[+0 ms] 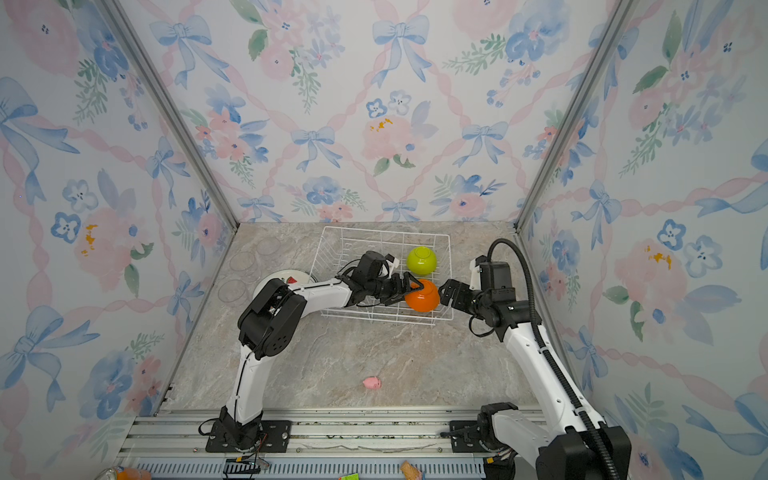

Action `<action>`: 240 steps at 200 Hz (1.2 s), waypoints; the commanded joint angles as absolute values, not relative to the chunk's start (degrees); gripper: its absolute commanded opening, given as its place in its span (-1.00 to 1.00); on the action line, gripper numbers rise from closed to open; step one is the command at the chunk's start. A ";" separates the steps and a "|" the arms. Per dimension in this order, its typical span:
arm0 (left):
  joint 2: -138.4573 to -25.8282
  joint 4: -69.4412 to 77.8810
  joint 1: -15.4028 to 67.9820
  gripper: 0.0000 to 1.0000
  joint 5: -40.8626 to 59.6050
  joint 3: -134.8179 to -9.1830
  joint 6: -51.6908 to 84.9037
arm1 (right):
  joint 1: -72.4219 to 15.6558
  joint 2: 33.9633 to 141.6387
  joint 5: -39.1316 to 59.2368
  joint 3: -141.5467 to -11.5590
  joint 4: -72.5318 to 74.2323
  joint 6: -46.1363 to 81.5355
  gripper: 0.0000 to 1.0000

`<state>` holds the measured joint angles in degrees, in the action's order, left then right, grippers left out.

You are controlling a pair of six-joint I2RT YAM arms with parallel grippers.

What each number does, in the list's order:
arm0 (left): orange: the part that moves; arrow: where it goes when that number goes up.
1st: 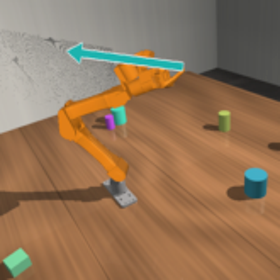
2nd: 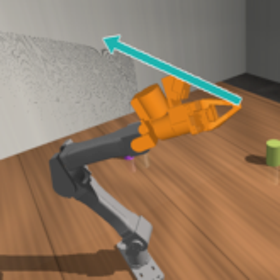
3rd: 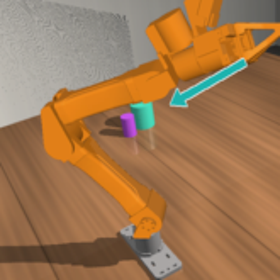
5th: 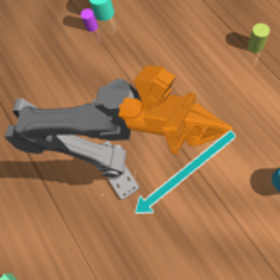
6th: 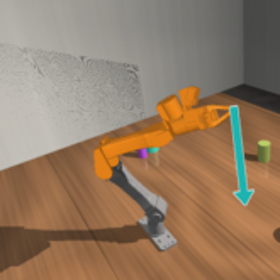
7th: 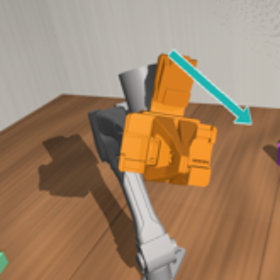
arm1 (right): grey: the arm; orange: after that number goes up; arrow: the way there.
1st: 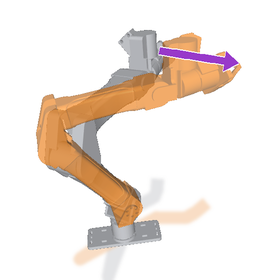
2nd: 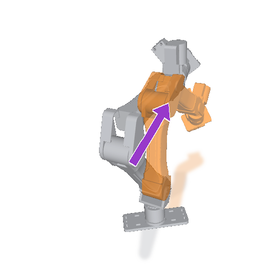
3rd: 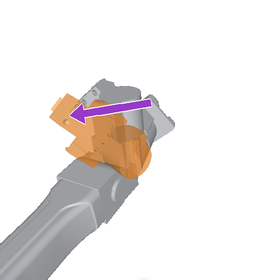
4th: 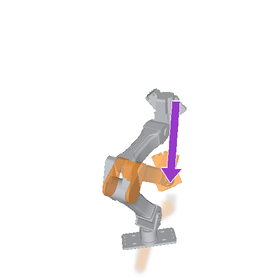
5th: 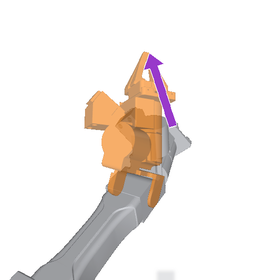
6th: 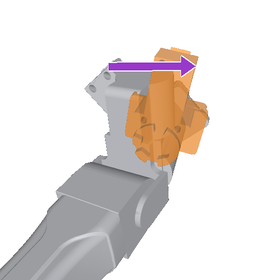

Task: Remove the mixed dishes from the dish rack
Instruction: 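Close the left gripper on the rim of the orange bowl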

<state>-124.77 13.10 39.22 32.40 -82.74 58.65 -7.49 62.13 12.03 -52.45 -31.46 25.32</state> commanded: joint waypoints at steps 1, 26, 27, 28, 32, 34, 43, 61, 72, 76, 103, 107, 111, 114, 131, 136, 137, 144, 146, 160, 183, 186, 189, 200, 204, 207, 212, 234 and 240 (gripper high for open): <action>-125.55 18.75 39.90 0.95 33.31 -83.52 60.13 | -6.66 61.93 12.46 -52.55 -32.56 24.75 0.93; -125.28 24.05 39.82 0.87 33.49 -82.38 62.87 | -5.80 63.86 13.53 -55.76 -34.34 22.94 0.94; -125.31 24.11 39.82 0.87 33.49 -82.41 62.90 | -5.76 63.92 13.49 -55.87 -34.44 22.90 0.94; -125.32 24.14 39.82 0.87 33.49 -82.47 63.00 | -5.73 63.95 13.38 -55.97 -34.62 22.83 0.94; -125.38 24.55 39.73 0.87 33.49 -82.65 63.30 | -5.71 64.18 13.18 -56.42 -34.91 22.76 0.93; -125.41 24.81 39.73 0.87 33.49 -82.67 63.44 | -5.71 64.23 13.18 -56.60 -35.03 22.70 0.93; -125.33 26.15 39.86 0.86 33.33 -82.47 64.23 | -5.71 64.05 13.41 -56.66 -34.85 22.81 0.94; -125.40 28.49 40.26 0.81 33.04 -82.35 65.19 | -5.71 63.17 14.90 -55.55 -33.13 23.91 0.93; -125.62 29.56 40.43 0.77 32.75 -82.28 65.71 | -5.71 62.60 15.37 -54.40 -31.61 24.52 0.93; -125.60 29.62 40.51 0.76 32.54 -82.19 66.07 | -5.71 62.39 15.17 -54.00 -31.16 24.79 0.94; -127.13 31.77 41.04 0.63 32.13 -82.65 67.16 | -5.42 63.03 14.77 -54.53 -31.44 24.53 0.94; -127.51 32.07 41.04 0.59 32.36 -82.93 67.50 | -5.44 63.25 14.69 -54.74 -31.73 24.48 0.94; -127.92 32.63 41.13 0.57 32.58 -83.19 67.77 | -5.43 63.27 14.74 -54.91 -31.93 24.44 0.93; -128.08 32.94 41.18 0.55 32.68 -83.33 68.04 | -5.44 63.31 14.83 -55.01 -32.09 24.37 0.93; -129.57 33.43 41.61 0.47 33.17 -84.50 68.58 | -5.45 62.70 14.77 -54.44 -31.94 24.86 0.93; -129.88 33.42 41.66 0.43 33.29 -85.02 68.58 | -5.44 62.40 14.77 -54.18 -31.75 24.94 0.93; -129.98 33.41 41.70 0.42 33.34 -85.09 68.57 | -5.45 62.36 14.77 -54.07 -31.74 24.95 0.93; -130.45 33.43 41.75 0.36 33.40 -85.49 68.60 | -5.39 61.99 14.64 -53.60 -31.64 25.05 0.93; -130.52 33.41 41.75 0.34 33.40 -85.51 68.70 | -5.39 61.86 14.60 -53.43 -31.66 25.11 0.93; -131.00 33.38 41.84 0.18 33.40 -85.89 68.71 | -5.44 61.37 14.25 -52.63 -31.56 25.39 0.93; -131.21 33.44 41.79 -0.10 32.78 -85.96 68.21 | -5.45 60.55 14.38 -51.74 -31.56 26.08 0.94; -131.24 33.43 41.75 -0.10 32.78 -86.05 68.19 | -5.40 60.48 14.34 -51.61 -31.55 26.10 0.94; -131.36 33.40 41.75 -0.11 32.78 -86.06 68.20 | -5.44 60.33 14.35 -51.52 -31.55 26.18 0.93; -131.73 33.40 41.75 -0.19 33.02 -86.44 68.20 | -5.44 60.16 14.31 -51.38 -31.71 26.19 0.94; -131.85 33.40 41.75 -0.22 33.12 -86.55 68.16 | -5.42 60.12 14.31 -51.42 -31.90 26.19 0.94; -131.96 33.40 41.75 -0.23 33.25 -86.58 68.20 | -5.45 60.07 14.25 -51.46 -31.96 26.13 0.94; -131.99 33.41 41.75 -0.23 33.36 -86.73 68.16 | -5.43 60.02 14.18 -51.51 -32.18 26.02 0.93; -132.12 33.41 41.75 -0.23 33.14 -86.97 67.71 | -5.43 59.90 13.99 -51.81 -32.51 25.75 0.93; -132.12 33.42 41.75 -0.24 33.13 -86.96 67.68 | -5.39 59.99 13.98 -51.84 -32.50 25.75 0.93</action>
